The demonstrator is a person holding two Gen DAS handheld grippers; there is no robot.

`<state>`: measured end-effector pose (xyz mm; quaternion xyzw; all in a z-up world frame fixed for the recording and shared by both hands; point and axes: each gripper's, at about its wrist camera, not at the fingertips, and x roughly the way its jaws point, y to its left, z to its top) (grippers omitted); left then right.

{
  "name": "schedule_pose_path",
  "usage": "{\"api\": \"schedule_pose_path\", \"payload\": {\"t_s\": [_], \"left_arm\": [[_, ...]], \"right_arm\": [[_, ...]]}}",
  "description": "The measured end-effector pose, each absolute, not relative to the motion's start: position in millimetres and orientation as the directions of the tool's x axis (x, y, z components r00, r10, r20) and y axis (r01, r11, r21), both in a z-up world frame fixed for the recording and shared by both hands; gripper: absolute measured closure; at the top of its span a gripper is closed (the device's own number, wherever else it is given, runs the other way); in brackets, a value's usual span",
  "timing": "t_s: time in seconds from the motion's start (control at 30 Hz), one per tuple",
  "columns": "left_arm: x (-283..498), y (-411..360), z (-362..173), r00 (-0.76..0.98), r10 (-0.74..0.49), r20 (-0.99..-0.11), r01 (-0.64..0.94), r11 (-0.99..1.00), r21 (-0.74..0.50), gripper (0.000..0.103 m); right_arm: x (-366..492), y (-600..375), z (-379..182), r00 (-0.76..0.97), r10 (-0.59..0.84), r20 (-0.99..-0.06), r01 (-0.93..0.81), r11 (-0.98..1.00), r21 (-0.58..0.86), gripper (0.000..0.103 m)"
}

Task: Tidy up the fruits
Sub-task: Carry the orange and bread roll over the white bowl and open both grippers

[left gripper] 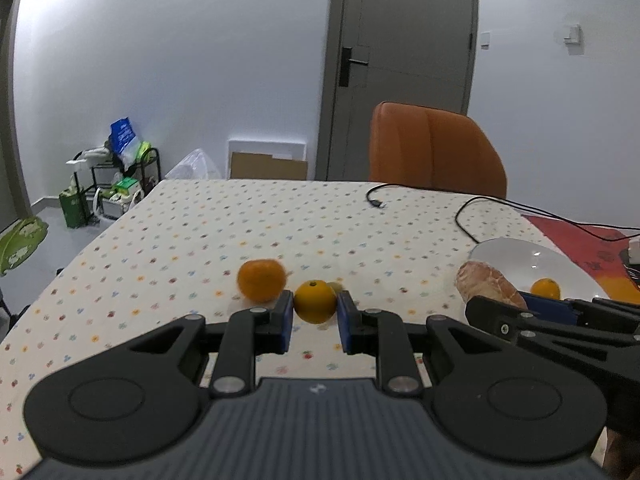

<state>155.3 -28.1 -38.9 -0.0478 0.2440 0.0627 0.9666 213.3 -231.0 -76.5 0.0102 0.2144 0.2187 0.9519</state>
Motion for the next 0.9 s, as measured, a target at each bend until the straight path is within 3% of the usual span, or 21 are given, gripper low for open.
{"api": "schedule_pose_path", "payload": {"t_s": [0.9], "left_arm": [[178,-110,-29,0.895,-0.002,-0.447,-0.002,1.0,-0.009,0.081]], "right_arm": [[221,-324,-80,0.881,0.305,-0.363,-0.251,0.95,0.188,0.069]]}}
